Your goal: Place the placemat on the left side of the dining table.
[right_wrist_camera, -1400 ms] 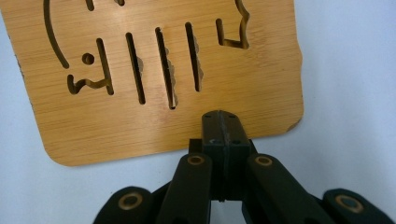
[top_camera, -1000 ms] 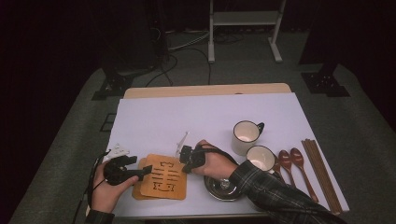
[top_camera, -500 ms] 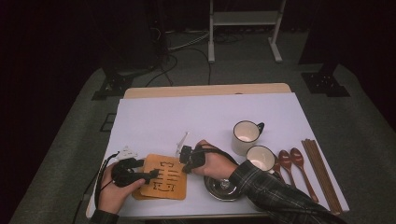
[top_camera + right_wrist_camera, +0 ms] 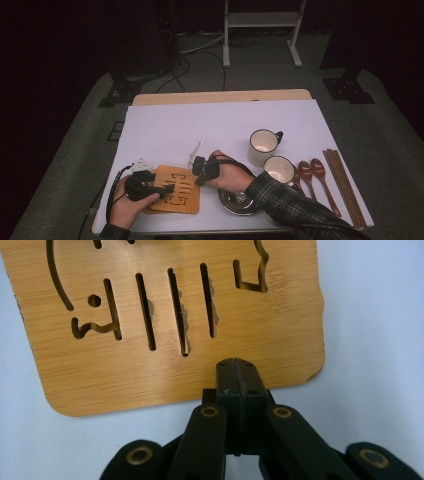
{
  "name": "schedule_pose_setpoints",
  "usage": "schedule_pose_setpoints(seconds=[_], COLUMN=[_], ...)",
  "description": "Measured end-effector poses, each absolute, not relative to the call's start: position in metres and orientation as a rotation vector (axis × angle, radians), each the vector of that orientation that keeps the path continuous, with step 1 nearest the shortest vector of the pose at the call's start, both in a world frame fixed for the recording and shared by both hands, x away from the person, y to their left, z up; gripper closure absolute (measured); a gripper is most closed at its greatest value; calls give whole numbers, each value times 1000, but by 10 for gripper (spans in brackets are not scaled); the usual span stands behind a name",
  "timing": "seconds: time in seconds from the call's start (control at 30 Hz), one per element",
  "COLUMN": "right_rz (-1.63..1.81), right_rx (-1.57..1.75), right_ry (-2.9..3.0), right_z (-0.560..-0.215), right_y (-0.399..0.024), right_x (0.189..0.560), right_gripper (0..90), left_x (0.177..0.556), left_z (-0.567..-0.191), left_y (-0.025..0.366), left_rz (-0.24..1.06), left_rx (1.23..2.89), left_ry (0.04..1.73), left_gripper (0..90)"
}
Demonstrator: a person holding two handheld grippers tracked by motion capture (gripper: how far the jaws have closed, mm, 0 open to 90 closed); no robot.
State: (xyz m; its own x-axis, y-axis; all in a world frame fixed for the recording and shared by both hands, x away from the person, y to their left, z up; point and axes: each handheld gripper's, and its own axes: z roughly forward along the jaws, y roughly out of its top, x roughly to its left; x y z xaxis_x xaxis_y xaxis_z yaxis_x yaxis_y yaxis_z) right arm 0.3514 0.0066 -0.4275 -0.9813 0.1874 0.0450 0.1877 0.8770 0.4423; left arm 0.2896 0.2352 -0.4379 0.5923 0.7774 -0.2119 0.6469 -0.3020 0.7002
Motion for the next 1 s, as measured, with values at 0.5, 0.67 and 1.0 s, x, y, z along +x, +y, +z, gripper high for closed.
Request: schedule_pose_setpoints(seconds=[0.5,0.67,1.0], right_rz=[-713,-713,-715], right_rx=[-305,-304,-300], right_ry=[-3046,-3046,-3046], right_z=[-427,-428,-428], right_y=[7,7,7], right_x=[351,351,351], right_gripper=[895,895,895], left_x=[293,293,295], left_z=[-441,-440,-439], left_y=[224,224,219], left_rz=[164,166,154], left_rx=[2047,2044,2057], left_ry=[1101,1109,1082], left_gripper=[187,209,252])
